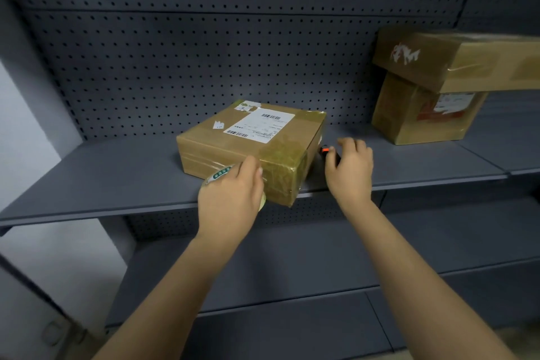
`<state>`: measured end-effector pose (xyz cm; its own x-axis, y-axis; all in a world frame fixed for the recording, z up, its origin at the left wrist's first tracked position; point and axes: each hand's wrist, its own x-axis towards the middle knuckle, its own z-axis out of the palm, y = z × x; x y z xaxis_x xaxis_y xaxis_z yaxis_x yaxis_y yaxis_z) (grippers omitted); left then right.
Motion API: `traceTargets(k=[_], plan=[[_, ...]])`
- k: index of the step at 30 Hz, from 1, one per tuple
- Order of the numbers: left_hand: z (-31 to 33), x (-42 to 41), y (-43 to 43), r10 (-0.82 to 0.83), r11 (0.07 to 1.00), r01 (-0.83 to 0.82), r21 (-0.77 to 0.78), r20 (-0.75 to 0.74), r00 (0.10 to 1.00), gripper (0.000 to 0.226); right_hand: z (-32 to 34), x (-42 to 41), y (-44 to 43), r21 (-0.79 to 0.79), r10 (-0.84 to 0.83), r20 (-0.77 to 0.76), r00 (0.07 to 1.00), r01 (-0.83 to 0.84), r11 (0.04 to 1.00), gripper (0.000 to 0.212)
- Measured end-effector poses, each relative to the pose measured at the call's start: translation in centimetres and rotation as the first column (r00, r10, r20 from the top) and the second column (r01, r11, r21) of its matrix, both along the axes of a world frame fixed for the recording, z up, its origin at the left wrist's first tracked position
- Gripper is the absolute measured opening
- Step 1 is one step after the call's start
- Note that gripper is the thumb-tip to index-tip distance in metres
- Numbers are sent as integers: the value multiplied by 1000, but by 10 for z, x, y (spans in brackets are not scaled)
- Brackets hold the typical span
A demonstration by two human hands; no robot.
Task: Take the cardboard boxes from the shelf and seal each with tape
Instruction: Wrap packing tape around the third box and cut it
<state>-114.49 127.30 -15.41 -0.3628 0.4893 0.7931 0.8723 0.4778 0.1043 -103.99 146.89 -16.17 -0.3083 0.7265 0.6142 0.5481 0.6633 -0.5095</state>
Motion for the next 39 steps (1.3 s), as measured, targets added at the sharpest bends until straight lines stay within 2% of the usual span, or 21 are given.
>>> traceTargets(k=[1,2,4,7,13,18,20,23,27,32,34,39], plan=[[-1,0,0,-3,1000,3,0,8,1000,21,6,2,-11,54,129,-112,985,-123,991,24],[-1,0,0,-5,1000,5,0,13,1000,22,11,4,-23,113,265,-156,951,-249,962,23],[-1,0,0,-4,1000,4,-10,18,1000,25,15,3,-45,207,490,-96,866,-464,861,29],[0,0,-1,7,1000,-7,-23,3,1000,24,6,-6,-59,201,624,63,779,-623,756,42],[5,-1,-3,22,995,-22,-97,4,1000,23,-2,-12,-47,324,638,97,764,-631,705,35],[6,-3,-5,24,985,-28,-169,-28,999,20,-3,-13,-47,327,653,90,752,-641,694,32],[9,-18,-20,104,986,-98,-138,38,994,17,-3,-7,-39,322,640,47,767,-619,717,30],[22,-38,-46,166,986,-169,2,153,974,16,1,-7,-39,295,635,27,772,-613,733,29],[27,-21,-37,10,999,-14,37,96,995,17,1,-16,-50,269,660,20,751,-640,719,30],[3,-22,-31,-45,999,45,6,142,989,26,-3,-18,-50,275,647,-84,758,-606,746,33],[2,-22,-30,-57,998,56,13,134,989,25,-5,-19,-52,269,640,-54,767,-606,749,40],[1,-28,-28,-85,996,81,29,170,982,26,0,-10,-50,156,635,163,755,-655,740,68]])
